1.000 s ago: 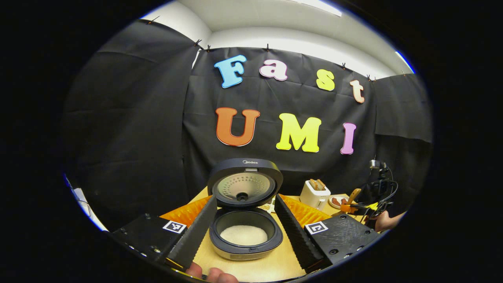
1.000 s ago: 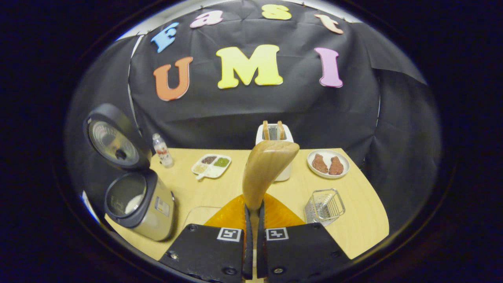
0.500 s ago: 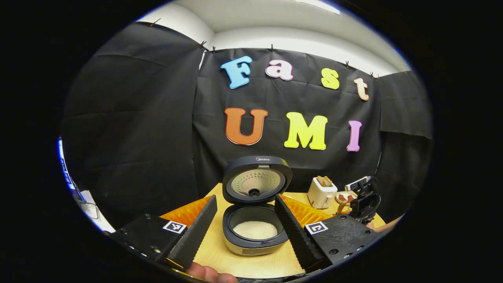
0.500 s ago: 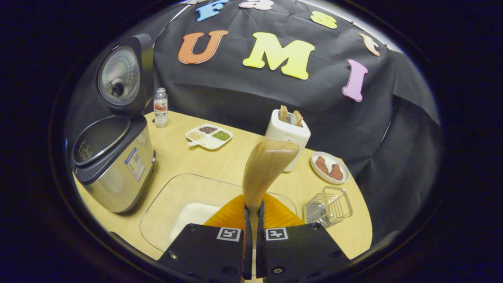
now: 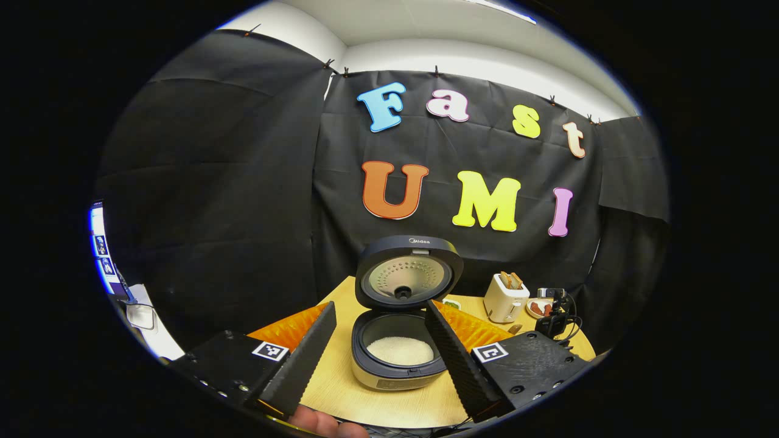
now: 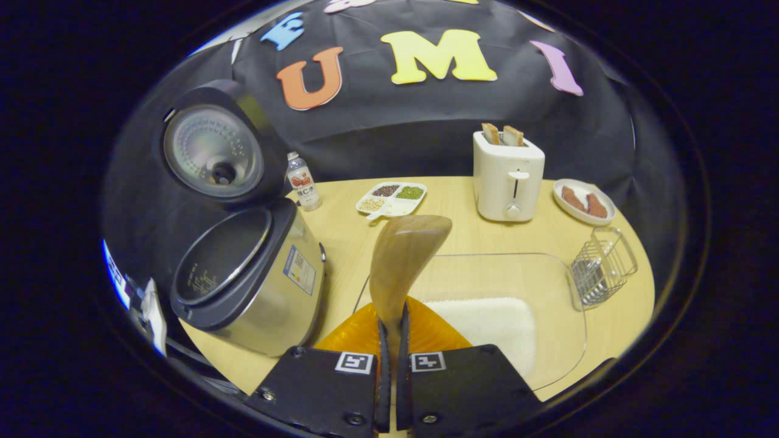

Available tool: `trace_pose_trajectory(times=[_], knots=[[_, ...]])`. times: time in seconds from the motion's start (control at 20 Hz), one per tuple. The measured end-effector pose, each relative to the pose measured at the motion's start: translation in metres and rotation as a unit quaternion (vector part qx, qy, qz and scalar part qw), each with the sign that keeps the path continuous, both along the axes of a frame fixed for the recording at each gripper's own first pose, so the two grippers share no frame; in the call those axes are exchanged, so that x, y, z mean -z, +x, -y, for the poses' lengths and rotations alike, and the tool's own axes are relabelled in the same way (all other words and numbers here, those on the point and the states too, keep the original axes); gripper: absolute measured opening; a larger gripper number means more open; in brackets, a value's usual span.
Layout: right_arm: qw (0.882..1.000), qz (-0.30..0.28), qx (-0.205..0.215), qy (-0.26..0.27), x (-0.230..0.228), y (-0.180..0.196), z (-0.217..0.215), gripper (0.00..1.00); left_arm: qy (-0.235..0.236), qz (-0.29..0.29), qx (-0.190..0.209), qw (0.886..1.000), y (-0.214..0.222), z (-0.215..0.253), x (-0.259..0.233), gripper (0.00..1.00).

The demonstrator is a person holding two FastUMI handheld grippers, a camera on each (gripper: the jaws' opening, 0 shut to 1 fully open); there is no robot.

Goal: Close the left gripper, press the button to open the rice cooker; take a wooden spoon from the chopstick holder with the right hand, scoop a spoonful of rice and pour it into the rice cooker, then put the wooden spoon back into the chopstick holder.

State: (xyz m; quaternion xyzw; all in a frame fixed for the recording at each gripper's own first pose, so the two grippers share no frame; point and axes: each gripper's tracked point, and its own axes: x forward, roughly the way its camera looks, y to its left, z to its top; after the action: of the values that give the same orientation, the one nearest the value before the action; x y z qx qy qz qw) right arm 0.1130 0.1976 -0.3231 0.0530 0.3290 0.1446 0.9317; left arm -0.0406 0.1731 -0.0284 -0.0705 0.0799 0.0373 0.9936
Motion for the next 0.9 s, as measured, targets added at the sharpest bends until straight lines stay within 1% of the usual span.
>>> trace_pose_trajectory(times=[0.1, 0.15, 0.25, 0.4, 0.5, 0.55, 0.65, 0.8, 0.9], knots=[[0.996, -0.035, 0.038, 0.069, 0.002, 0.004, 0.010, 0.09, 0.002, -0.002, 0.002, 1.000, -0.002, 0.004, -0.001, 0.94], [0.991, -0.055, 0.059, 0.108, 0.003, 0.005, 0.017, 0.10, 0.003, -0.001, 0.002, 1.000, -0.002, 0.007, -0.003, 0.94], [0.976, -0.083, 0.093, 0.178, 0.003, 0.008, 0.032, 0.09, 0.003, -0.003, 0.006, 1.000, -0.002, 0.014, -0.003, 0.95], [0.956, -0.095, 0.101, 0.258, -0.005, 0.011, 0.049, 0.09, 0.003, -0.007, 0.010, 1.000, -0.001, 0.023, -0.004, 0.95], [0.938, -0.104, 0.112, 0.311, -0.013, 0.012, 0.060, 0.09, 0.002, -0.008, 0.019, 1.000, 0.003, 0.033, -0.006, 0.95], [0.930, -0.104, 0.119, 0.331, -0.017, 0.014, 0.066, 0.10, 0.002, -0.009, 0.024, 1.000, 0.005, 0.039, -0.007, 0.95], [0.921, -0.096, 0.130, 0.354, -0.032, 0.015, 0.079, 0.09, 0.002, -0.007, 0.036, 0.999, 0.009, 0.050, -0.010, 0.95], [0.914, -0.079, 0.135, 0.375, -0.066, 0.015, 0.092, 0.09, -0.001, -0.001, 0.055, 0.998, 0.012, 0.068, -0.013, 0.95], [0.915, -0.061, 0.128, 0.378, -0.098, 0.016, 0.093, 0.09, 0.001, 0.006, 0.063, 0.998, 0.012, 0.073, -0.014, 0.94]])
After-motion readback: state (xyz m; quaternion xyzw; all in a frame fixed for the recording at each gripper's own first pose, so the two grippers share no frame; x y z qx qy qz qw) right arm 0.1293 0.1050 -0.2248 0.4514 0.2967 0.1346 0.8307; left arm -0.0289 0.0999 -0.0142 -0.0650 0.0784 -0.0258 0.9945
